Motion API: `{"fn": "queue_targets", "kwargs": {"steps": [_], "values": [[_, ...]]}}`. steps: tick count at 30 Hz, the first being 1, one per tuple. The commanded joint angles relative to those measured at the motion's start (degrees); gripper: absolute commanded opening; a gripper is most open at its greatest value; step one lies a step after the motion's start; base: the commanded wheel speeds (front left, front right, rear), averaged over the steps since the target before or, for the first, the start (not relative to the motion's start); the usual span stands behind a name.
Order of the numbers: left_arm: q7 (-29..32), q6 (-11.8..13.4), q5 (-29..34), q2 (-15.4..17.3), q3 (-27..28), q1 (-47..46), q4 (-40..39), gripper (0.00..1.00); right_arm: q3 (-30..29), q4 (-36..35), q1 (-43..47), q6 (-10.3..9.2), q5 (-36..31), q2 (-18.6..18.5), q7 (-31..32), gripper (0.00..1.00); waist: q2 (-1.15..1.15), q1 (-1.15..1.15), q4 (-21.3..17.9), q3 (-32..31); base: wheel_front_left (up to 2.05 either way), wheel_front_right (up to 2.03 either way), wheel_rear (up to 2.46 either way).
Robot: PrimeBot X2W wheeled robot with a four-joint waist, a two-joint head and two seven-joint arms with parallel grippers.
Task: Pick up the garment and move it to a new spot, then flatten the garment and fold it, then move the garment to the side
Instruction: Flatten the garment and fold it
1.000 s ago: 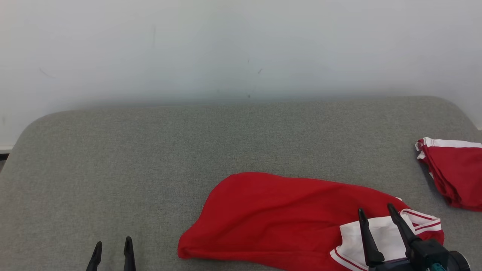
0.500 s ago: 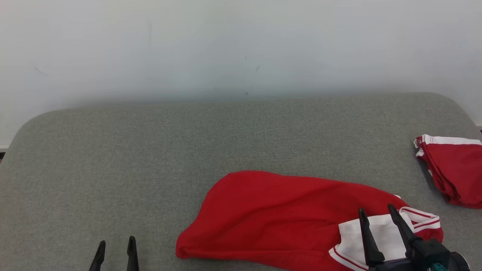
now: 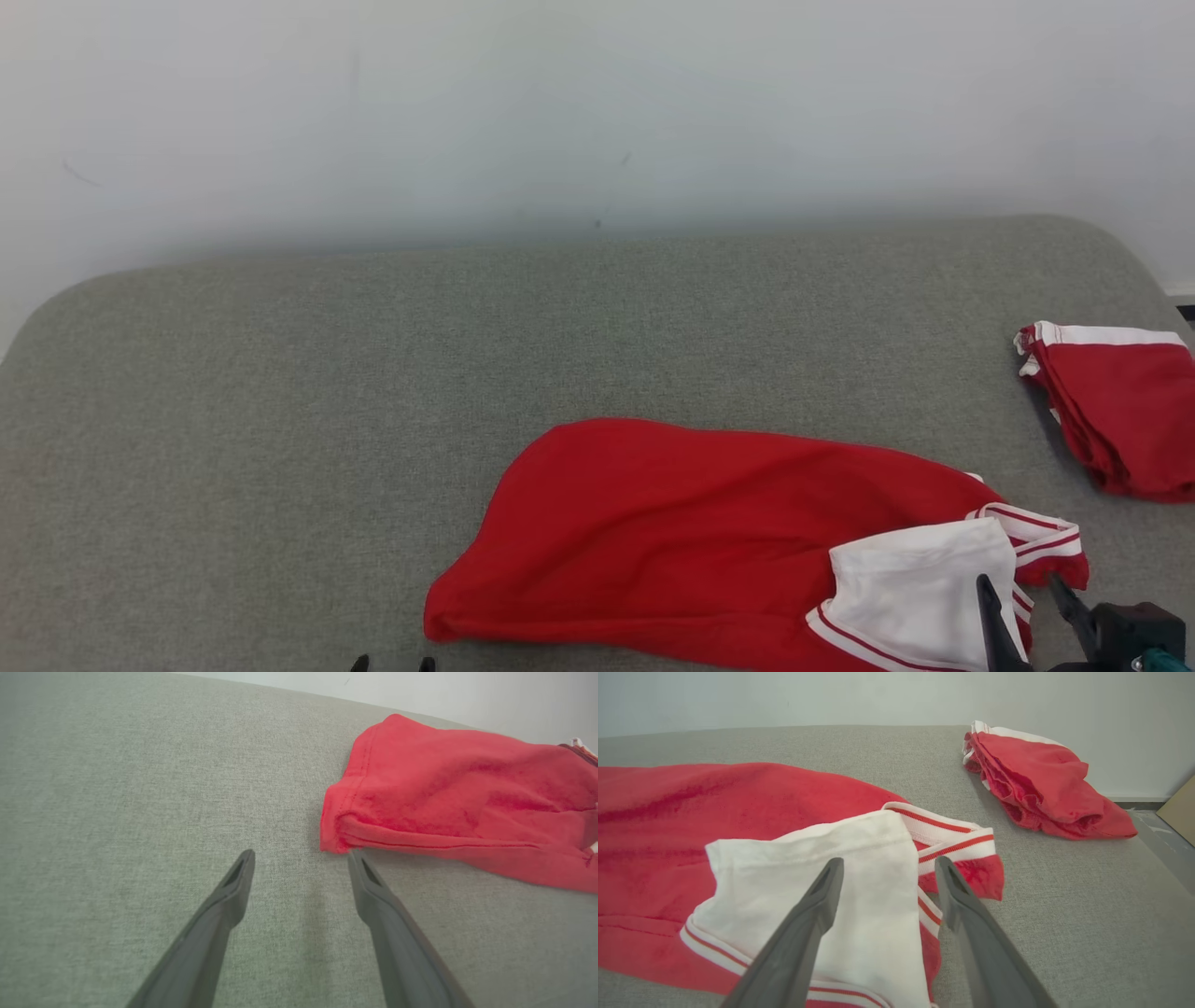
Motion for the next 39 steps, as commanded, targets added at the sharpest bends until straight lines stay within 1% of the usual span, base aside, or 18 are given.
{"fn": "queue_targets", "kwargs": {"steps": [1,8,17,19,21,22,27,29,31,35,37,39], "values": [[-0.2,0.1,-0.6,0.3,-0.8,-1.3,0.9,1.00,-0.5,-0.2,0.6,0.01,0.5,0.0,0.6,1.00,0.00,0.00,-0.5,0.4,0.00,0.00,0.00],[-0.2,0.1,-1.9,1.5,-4.9,-6.7,5.1,1.00,-0.1,-0.6,-0.3,0.01,0.9,0.7,1.6,1.00,0.00,0.00,-1.8,2.2,0.00,0.00,0.00],[-0.2,0.1,-1.5,1.6,-6.1,-10.1,8.8,1.00,0.8,-0.2,-2.4,0.01,0.9,0.0,1.3,1.00,0.00,0.00,-3.1,3.7,0.00,0.00,0.00],[-0.2,0.1,-1.4,1.7,-6.0,-10.5,9.1,0.91,0.8,-0.2,-2.7,0.01,0.9,-0.1,1.2,1.00,0.00,0.00,-3.1,3.9,0.00,0.00,0.00],[-0.2,0.1,-1.3,2.1,-5.7,-10.5,9.2,0.89,0.6,-0.3,-2.7,0.01,0.8,-0.1,1.2,1.00,0.00,0.00,-3.1,4.1,0.00,0.00,0.00],[-0.2,0.1,-1.1,2.2,-5.6,-10.4,9.1,0.89,0.5,-0.4,-2.7,0.01,0.7,-0.2,1.1,1.00,0.00,0.00,-3.1,4.1,0.00,0.00,0.00],[-0.2,0.1,0.1,3.3,-5.5,-9.2,8.6,0.98,0.4,-0.5,-2.3,0.01,0.6,-0.2,0.9,1.00,0.00,0.00,-2.9,4.1,0.00,0.00,0.00],[-0.2,0.1,1.0,3.6,-6.0,-8.7,8.8,0.97,0.5,-0.5,-2.4,0.01,0.6,-0.2,0.9,1.00,0.00,0.00,-2.8,4.0,0.00,0.00,0.00],[-0.2,0.1,1.2,3.7,-6.3,-8.6,9.0,0.94,0.8,-0.5,-2.6,0.01,0.7,0.0,0.8,1.00,0.00,0.00,-2.8,3.9,0.00,0.00,0.00],[-0.2,0.1,1.6,3.6,-7.0,-8.7,9.5,0.84,1.4,-0.5,-2.7,0.01,1.0,0.0,0.8,1.00,0.00,0.00,-2.8,3.6,0.00,0.00,0.00],[-0.2,0.4,1.7,3.0,-6.5,-9.7,9.9,0.78,1.7,-0.6,-2.7,0.01,1.2,-0.1,0.9,1.00,0.00,0.00,-3.0,3.5,0.00,0.00,0.00],[-0.2,0.4,1.9,2.7,-6.4,-10.3,10.4,0.67,1.8,-0.8,-2.5,0.01,1.3,-0.2,0.9,1.00,0.00,0.00,-3.1,3.5,0.00,0.00,0.00]]}}
